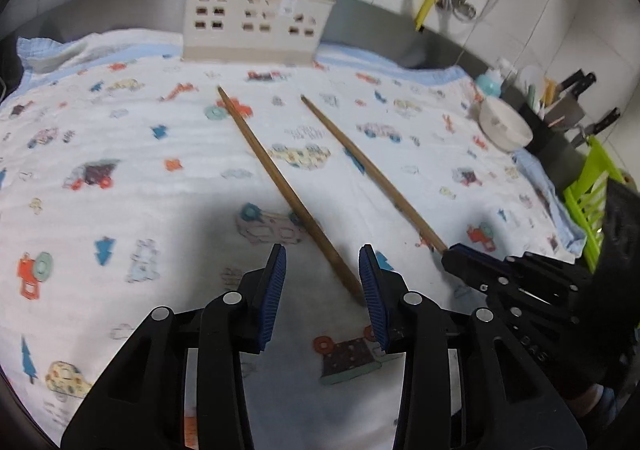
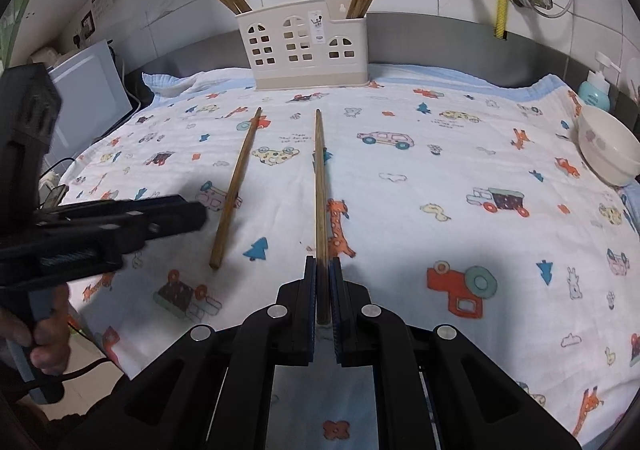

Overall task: Organize utensils
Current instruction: 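Close each tool on one of the last chopsticks and lift it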

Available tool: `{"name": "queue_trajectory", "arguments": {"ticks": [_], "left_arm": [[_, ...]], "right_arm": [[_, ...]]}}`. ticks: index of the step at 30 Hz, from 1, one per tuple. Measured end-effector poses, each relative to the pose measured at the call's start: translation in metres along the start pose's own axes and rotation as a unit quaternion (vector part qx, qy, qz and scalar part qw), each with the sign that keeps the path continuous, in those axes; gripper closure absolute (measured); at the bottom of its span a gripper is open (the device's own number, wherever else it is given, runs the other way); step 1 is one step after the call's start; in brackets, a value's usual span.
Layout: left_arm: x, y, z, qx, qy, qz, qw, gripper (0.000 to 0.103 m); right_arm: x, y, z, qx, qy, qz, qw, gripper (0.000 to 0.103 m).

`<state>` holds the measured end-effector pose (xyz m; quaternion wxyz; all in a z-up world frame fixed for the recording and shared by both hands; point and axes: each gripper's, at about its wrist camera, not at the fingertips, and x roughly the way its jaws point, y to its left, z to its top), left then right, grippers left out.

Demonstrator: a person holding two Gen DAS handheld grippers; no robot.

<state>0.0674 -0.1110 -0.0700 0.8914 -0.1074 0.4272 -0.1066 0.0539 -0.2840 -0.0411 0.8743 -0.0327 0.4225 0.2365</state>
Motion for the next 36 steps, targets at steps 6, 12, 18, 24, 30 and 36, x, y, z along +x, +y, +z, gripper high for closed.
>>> {"name": "queue_trajectory", "arguments": {"ticks": [6, 12, 18, 24, 30, 36], "left_arm": [[0.017, -0.016, -0.001, 0.044, 0.008, 0.058, 0.9973, 0.064], [0.010, -0.006, -0.001, 0.062, 0.003, 0.081, 0.9948, 0.062], [-0.001, 0.021, 0.001, 0.016, -0.011, 0.085, 0.9962, 0.065], [0.002, 0.017, 0.002, -0.008, -0.014, 0.047, 0.9988, 0.069], [0.015, 0.001, 0.001, 0.005, -0.006, 0.064, 0.9979, 0.081], [0.010, 0.011, 0.001, 0.018, -0.005, 0.072, 0.9972, 0.096]], "right_arm": [[0.001, -0.002, -0.001, 0.006, -0.001, 0.005, 1.000, 0.097], [0.000, -0.002, -0.002, 0.004, -0.004, 0.002, 1.000, 0.097], [-0.001, -0.004, -0.002, 0.010, -0.007, 0.005, 1.000, 0.096], [0.001, -0.002, -0.001, 0.014, -0.007, 0.009, 1.000, 0.096], [0.001, -0.002, -0.001, 0.017, -0.009, 0.009, 1.000, 0.096], [-0.001, -0.003, -0.002, 0.020, -0.012, 0.011, 1.000, 0.096]]}}
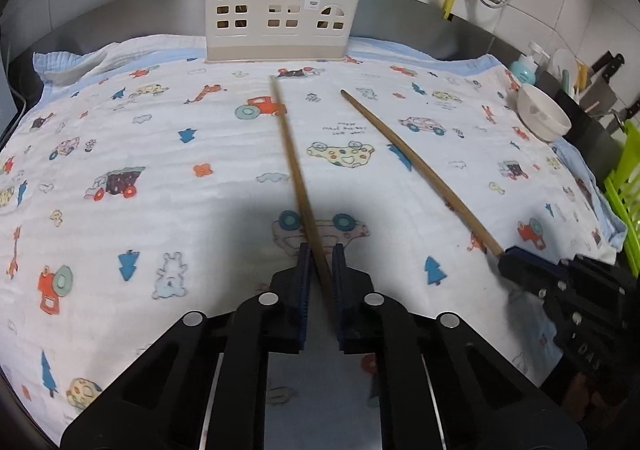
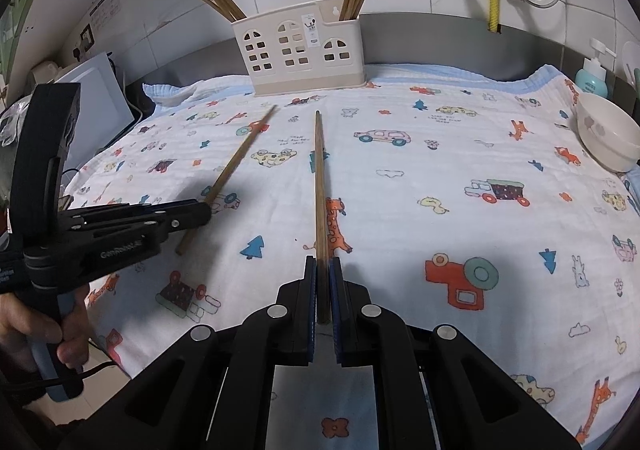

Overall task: Organize utensils
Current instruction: 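Close each tool on one of the last chopsticks and lift it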

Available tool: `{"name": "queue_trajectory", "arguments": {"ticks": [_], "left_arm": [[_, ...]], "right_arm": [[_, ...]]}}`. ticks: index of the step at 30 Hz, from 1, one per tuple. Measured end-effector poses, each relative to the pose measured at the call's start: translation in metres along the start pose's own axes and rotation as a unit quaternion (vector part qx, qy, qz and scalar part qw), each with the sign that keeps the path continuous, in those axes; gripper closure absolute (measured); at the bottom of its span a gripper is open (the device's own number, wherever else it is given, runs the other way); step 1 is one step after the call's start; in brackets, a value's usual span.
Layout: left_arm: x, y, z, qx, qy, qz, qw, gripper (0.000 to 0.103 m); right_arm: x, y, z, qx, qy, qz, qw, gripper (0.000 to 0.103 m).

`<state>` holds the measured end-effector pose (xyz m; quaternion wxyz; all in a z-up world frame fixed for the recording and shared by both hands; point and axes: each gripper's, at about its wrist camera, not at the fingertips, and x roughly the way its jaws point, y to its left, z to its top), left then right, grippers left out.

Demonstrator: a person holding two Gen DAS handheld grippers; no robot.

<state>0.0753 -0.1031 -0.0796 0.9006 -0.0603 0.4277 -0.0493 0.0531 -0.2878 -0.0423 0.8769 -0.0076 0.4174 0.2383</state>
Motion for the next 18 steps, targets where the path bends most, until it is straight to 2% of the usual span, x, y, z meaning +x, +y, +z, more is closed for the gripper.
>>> {"name": "queue_trajectory", "arguments": {"ticks": [2, 5, 8, 10, 14, 18], "left_arm": [[-0.002, 0.009, 0.000, -0.006, 0.001, -0.002, 1.0000, 0.097], [-0.001, 0.016, 0.000, -0.021, 0.006, -0.032, 0.9993, 0.097], [0.001, 0.016, 0.000, -0.028, 0.007, -0.041, 0.9987, 0.093], [0.002, 0.014, 0.001, -0.035, 0.007, -0.047, 0.9982, 0.086], [0.005, 0.005, 0.002, -0.010, -0.004, -0.029, 0.9995, 0.086], [0.006, 0.003, 0.005, 0.013, -0.006, -0.019, 0.9997, 0.096]], "right_arm": [[0.000, 0.000, 0.000, 0.001, -0.001, 0.000, 1.000, 0.096], [0.002, 0.001, 0.001, 0.002, 0.000, 0.000, 1.000, 0.096], [0.004, 0.000, 0.000, 0.005, 0.002, 0.000, 1.000, 0.096], [0.006, -0.002, -0.001, 0.009, 0.005, 0.000, 1.000, 0.096], [0.010, -0.003, -0.001, 0.012, 0.006, 0.000, 1.000, 0.096], [0.010, -0.002, 0.000, 0.008, 0.004, -0.003, 1.000, 0.096]]}}
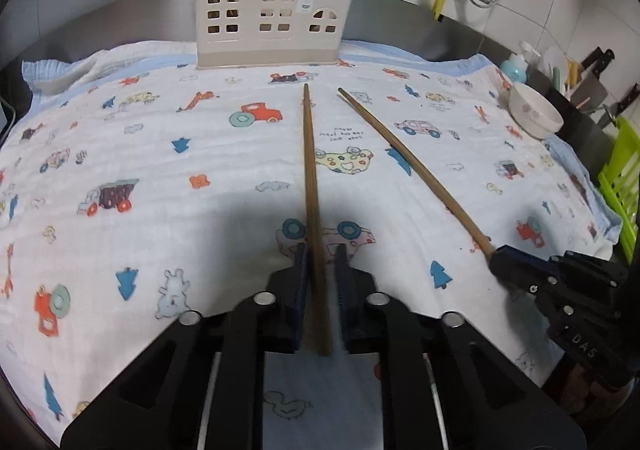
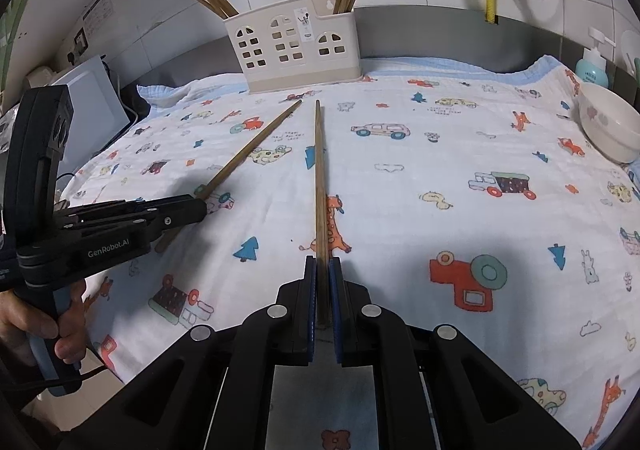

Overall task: Organize utensils
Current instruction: 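Close each tool on one of the last chopsticks and lift it, then lower both chopsticks into the holder and open both tools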

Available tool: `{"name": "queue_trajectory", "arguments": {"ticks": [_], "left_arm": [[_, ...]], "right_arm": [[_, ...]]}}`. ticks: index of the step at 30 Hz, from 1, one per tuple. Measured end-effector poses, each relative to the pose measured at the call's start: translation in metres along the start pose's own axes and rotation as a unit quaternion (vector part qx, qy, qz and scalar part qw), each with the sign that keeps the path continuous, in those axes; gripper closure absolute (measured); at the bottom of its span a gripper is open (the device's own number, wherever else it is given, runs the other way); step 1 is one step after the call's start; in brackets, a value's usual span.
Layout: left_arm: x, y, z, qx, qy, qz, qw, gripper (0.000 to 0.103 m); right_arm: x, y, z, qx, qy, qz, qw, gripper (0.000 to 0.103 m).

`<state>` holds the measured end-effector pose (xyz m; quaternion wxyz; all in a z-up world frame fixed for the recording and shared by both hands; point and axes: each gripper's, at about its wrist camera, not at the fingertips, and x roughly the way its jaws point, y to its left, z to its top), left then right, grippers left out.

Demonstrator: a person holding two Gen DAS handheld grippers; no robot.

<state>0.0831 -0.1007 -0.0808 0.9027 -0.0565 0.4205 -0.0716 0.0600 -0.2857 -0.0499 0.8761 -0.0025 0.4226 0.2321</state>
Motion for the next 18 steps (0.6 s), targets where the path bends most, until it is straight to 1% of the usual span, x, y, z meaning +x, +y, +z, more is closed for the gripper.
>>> {"name": "queue_trajectory", "arguments": {"ticks": [2, 5, 7, 11, 13, 15, 18], "left_arm": [[-0.005, 0.007, 0.003, -0.004, -0.005, -0.009, 0.9999, 0.097], [-0.023, 0.012, 0.010, 0.006, -0.031, -0.009, 0.9994, 0.098], [-0.038, 0.016, 0.017, 0.009, -0.056, -0.012, 0.9983, 0.098], [-0.067, 0.023, 0.032, 0.015, -0.103, -0.019, 0.9943, 0.098], [-0.077, 0.027, 0.042, 0.018, -0.124, -0.023, 0.9918, 0.098], [-0.085, 0.029, 0.051, 0.023, -0.139, -0.025, 0.9898, 0.098], [-0.092, 0.030, 0.062, 0.029, -0.148, -0.032, 0.9880, 0.098]], "right_arm": [[-0.005, 0.002, 0.003, -0.006, -0.007, -0.004, 1.000, 0.096], [-0.019, 0.007, 0.014, -0.016, -0.024, -0.008, 1.000, 0.096], [-0.032, 0.010, 0.024, -0.027, -0.042, -0.013, 0.999, 0.096], [-0.058, 0.015, 0.053, -0.037, -0.083, -0.012, 0.996, 0.096], [-0.069, 0.019, 0.074, -0.041, -0.101, -0.004, 0.994, 0.096], [-0.075, 0.022, 0.091, -0.048, -0.113, 0.000, 0.992, 0.096], [-0.082, 0.028, 0.120, -0.062, -0.122, 0.003, 0.991, 0.096]]}}
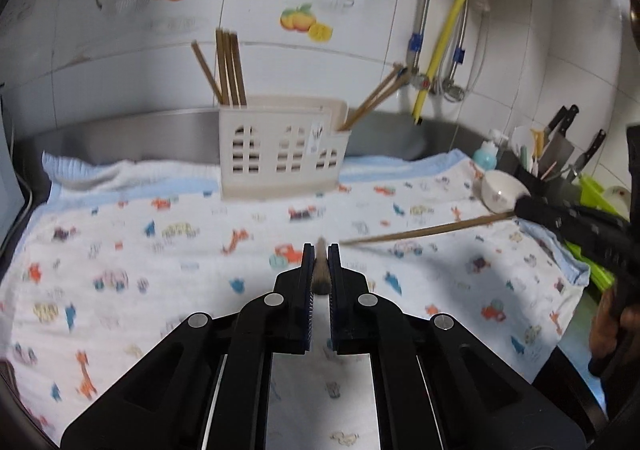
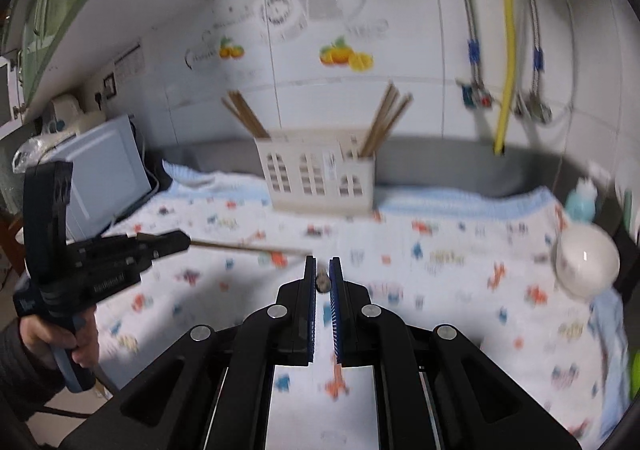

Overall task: Organize utensils
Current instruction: 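Lower both chopsticks into the holder and open both tools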

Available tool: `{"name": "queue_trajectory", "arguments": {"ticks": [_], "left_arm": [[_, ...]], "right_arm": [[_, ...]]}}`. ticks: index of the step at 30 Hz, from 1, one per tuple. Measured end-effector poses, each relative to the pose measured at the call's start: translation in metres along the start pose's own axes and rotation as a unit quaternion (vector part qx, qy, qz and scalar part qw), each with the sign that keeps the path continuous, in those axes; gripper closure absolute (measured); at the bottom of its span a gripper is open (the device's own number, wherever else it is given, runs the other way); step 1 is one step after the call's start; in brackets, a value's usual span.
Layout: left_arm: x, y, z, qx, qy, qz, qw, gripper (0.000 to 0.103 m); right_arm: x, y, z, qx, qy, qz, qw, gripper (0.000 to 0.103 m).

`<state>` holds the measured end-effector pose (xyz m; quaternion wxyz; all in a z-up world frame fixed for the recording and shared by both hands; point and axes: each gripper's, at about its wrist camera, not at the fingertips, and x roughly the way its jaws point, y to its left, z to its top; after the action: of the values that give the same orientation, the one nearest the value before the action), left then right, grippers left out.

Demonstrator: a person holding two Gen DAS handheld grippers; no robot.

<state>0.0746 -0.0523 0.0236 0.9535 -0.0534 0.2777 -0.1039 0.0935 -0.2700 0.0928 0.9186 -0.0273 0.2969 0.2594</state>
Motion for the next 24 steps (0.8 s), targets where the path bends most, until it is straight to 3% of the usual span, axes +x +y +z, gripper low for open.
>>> {"name": "queue_trajectory", "arguments": {"ticks": [12, 16, 24], "left_arm": [[0.002, 0.015, 0.077, 0.026, -0.036, -0.018, 0.9989, 0.098], [0.001, 0.015, 0.103, 0.034, -0.053, -0.023, 0.9977, 0.098], [-0.010, 0.016, 0.168, 0.045, -0.118, -0.016, 0.9919, 0.098]], "right_arm": [[0.014, 0.004, 0.125, -0.047, -0.028, -0.004, 0.998, 0.096], [0.014, 0.007, 0.166, -0.071, -0.044, -0.024, 0.996, 0.096], [0.042, -0.002, 0.207, -0.076, -0.032, -0.050, 0.995, 0.096]]}}
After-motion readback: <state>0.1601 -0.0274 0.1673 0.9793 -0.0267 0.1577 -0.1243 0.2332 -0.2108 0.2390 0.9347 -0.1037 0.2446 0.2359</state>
